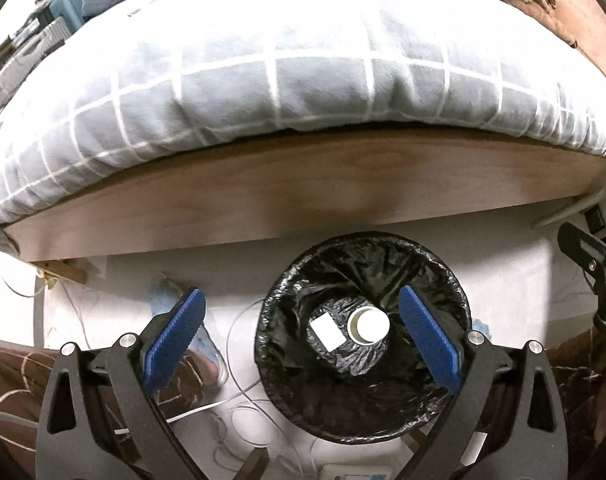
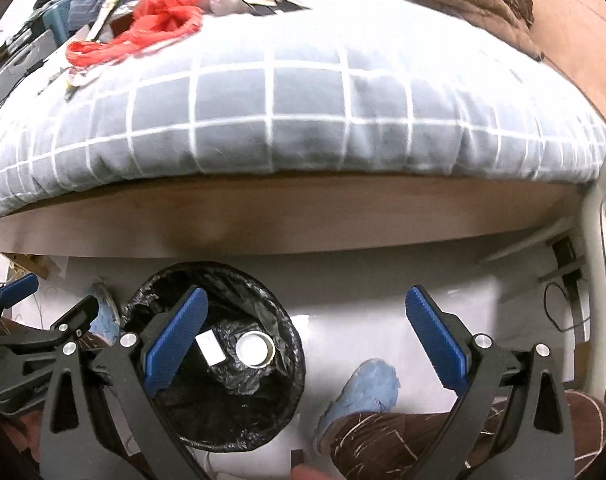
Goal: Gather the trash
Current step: 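Move both open tools back toward the trash on the bed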
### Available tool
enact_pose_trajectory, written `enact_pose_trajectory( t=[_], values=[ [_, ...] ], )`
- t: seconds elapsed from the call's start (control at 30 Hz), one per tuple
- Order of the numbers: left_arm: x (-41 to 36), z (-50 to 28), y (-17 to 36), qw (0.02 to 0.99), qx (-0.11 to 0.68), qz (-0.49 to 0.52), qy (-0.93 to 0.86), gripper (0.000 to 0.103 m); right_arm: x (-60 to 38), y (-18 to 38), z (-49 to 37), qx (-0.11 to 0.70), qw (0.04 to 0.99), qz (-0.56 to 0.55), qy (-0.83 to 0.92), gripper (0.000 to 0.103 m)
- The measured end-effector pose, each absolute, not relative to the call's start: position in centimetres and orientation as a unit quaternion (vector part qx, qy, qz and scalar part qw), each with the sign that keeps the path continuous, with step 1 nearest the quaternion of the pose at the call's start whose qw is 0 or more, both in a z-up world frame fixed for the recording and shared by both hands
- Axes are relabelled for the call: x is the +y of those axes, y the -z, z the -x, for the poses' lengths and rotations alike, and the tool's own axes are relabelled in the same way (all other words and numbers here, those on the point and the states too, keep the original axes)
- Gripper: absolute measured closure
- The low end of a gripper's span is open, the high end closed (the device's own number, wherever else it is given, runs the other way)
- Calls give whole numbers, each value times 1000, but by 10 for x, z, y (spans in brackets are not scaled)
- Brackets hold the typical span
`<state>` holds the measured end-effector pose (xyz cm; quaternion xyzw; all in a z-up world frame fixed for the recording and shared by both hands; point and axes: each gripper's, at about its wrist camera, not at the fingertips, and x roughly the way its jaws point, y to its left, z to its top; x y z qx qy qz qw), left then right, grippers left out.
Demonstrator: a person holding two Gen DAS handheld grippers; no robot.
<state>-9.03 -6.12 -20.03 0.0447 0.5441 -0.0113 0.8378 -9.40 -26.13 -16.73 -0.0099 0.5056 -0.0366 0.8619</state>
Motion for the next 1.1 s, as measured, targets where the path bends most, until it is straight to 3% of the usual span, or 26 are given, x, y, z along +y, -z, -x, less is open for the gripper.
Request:
enact_pose_trajectory(
  t=[1.1],
  values=[
    [27, 68, 80, 891, 453, -9, -29, 8, -207, 73, 63, 424, 905, 37, -1, 8]
  ],
)
